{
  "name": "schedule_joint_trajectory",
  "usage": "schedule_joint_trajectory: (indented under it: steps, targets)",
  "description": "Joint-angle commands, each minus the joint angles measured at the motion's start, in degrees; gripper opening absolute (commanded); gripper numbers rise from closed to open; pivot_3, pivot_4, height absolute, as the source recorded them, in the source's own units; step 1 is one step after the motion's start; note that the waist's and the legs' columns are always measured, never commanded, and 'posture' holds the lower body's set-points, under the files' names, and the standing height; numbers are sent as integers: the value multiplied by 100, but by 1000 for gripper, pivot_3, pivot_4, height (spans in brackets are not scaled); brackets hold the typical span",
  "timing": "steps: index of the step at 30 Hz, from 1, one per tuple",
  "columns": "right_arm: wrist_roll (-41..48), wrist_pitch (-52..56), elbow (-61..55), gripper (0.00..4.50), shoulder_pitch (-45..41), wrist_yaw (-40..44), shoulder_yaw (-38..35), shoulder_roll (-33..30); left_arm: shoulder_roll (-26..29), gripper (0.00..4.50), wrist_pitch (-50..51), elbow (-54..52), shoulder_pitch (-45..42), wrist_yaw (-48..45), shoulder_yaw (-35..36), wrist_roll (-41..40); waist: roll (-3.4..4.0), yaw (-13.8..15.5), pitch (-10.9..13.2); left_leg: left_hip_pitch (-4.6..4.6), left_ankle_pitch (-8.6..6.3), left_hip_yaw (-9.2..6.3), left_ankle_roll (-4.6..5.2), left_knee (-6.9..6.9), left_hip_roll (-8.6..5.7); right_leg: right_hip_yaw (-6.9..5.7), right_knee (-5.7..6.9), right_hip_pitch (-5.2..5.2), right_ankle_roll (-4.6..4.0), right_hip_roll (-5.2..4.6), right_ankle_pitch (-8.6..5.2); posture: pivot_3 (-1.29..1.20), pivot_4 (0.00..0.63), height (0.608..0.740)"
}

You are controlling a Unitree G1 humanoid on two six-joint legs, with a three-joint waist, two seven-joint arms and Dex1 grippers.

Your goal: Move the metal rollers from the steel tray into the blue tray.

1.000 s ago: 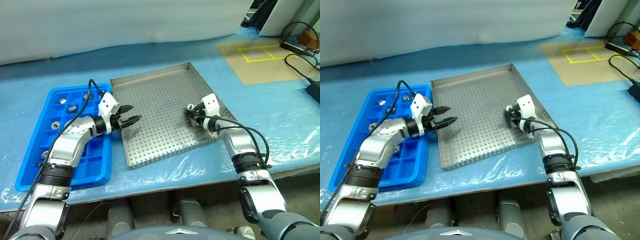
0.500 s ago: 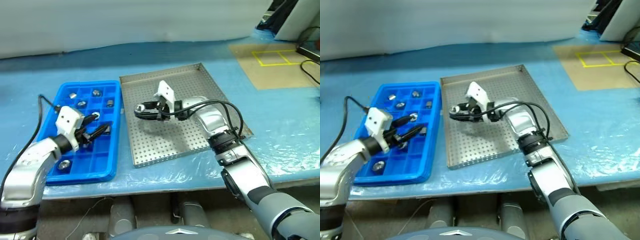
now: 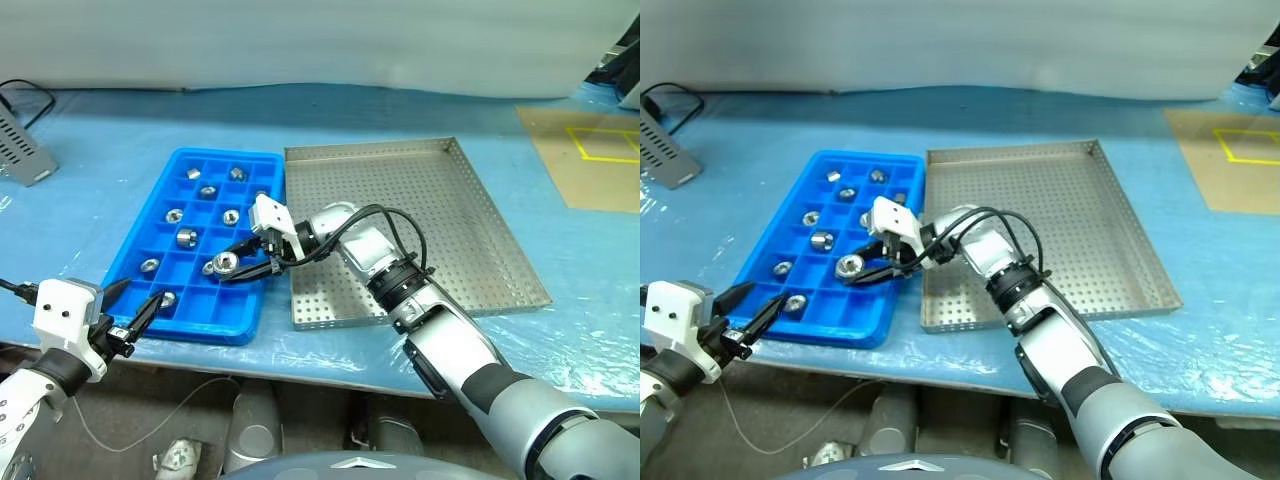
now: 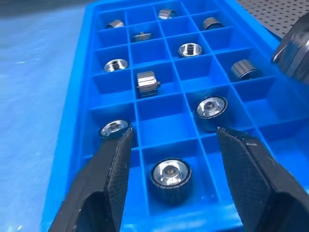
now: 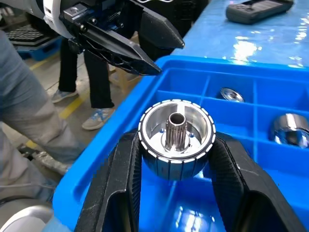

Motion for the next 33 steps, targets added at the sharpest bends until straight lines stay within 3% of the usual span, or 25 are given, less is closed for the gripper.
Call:
schedule_joint_trajectory:
  steps: [1,10,18,33]
  targets:
    - [-148,-242,11,1610,-37,-47,79,141,20,2957,-1,-244,31,139,118,-68,1,82,0,0,0,0,0,0,2,2,0,0,0,1,0,621,150,740]
    - [-369,-234,46,1610,28,87,96,-66,208,2957,39,-35,-296,180,-105,-81,0,140,0,2,0,0,-4,-3,-2,5,0,-1,-7,8,5,563,150,740]
    - [-443,-51,16,4276,55,-56,59,-171,586,2957,88,441,-921,40,-292,-80,1,79,-1,7,5,2,-13,-2,-3,7,6,-2,-16,23,9,499,150,740]
    - [-468,-293,118,4276,45,-687,-253,-288,1042,2957,62,1045,-1705,-268,-566,-36,-2,-95,-3,12,7,3,-19,14,0,8,25,0,-22,26,11,401,150,740]
